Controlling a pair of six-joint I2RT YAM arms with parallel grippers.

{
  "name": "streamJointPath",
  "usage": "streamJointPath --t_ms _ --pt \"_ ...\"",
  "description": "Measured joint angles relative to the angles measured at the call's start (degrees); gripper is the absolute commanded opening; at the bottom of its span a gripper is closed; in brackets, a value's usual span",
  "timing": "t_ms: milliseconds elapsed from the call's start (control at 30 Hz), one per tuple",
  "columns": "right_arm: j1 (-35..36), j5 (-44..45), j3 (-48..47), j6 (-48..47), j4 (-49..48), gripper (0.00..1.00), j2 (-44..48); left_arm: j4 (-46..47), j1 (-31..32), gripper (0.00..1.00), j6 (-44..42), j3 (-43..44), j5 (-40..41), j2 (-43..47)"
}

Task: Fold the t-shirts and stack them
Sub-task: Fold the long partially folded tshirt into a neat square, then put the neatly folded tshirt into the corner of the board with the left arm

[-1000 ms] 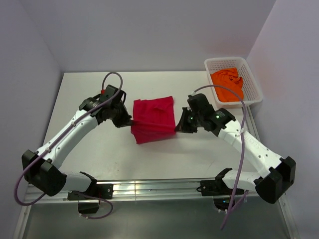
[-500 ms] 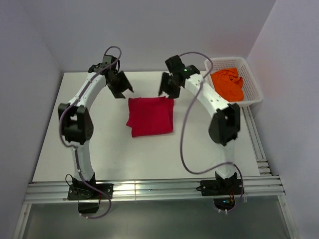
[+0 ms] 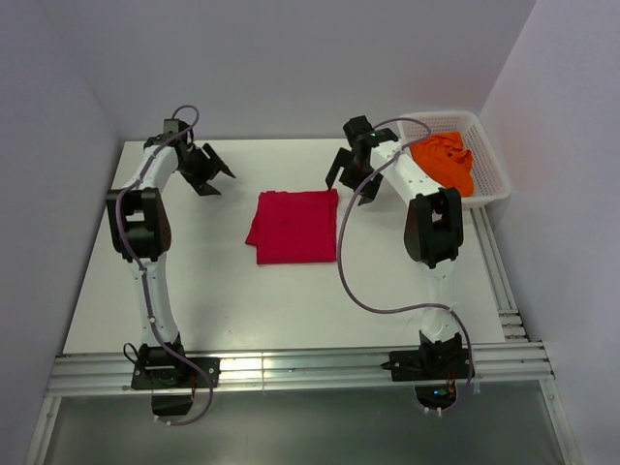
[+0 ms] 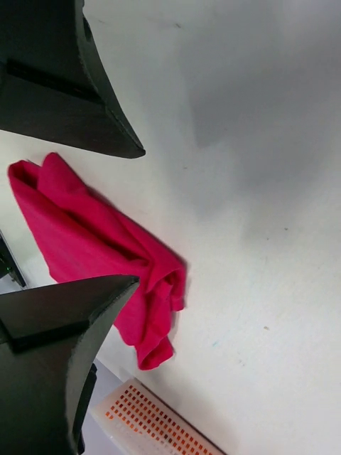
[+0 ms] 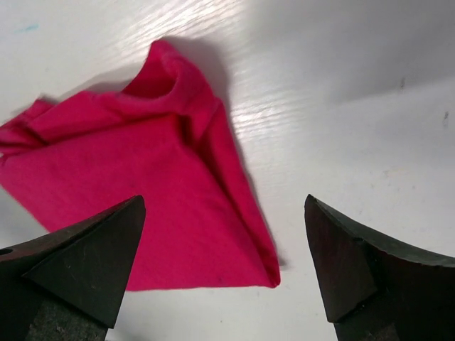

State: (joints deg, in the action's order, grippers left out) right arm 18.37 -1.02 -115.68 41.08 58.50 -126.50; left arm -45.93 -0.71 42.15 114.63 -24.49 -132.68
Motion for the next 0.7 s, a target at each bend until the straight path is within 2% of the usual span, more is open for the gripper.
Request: streamJointPath --t_ms 233,467,567,700 --pt "1.5 -4.3 5.3 0.3 -6.4 1.0 3.0 1.0 -2.5 0.66 -3.6 -7.1 -0.3 6.7" --pt "2.9 -6.8 4.5 0.6 -9.4 1.0 -3.1 0.7 -3.4 0.63 -3.6 -10.9 -0.3 7.0" --pt "3.1 -7.5 4.5 0.9 -9.6 1.0 -5.8 0.9 -3.3 0.57 -3.6 -11.5 -0.4 7.1" --pt "3.1 -7.8 4.3 1.0 -9.9 1.0 -6.2 2.5 -3.3 0.69 -3.8 -13.6 -3.5 7.3"
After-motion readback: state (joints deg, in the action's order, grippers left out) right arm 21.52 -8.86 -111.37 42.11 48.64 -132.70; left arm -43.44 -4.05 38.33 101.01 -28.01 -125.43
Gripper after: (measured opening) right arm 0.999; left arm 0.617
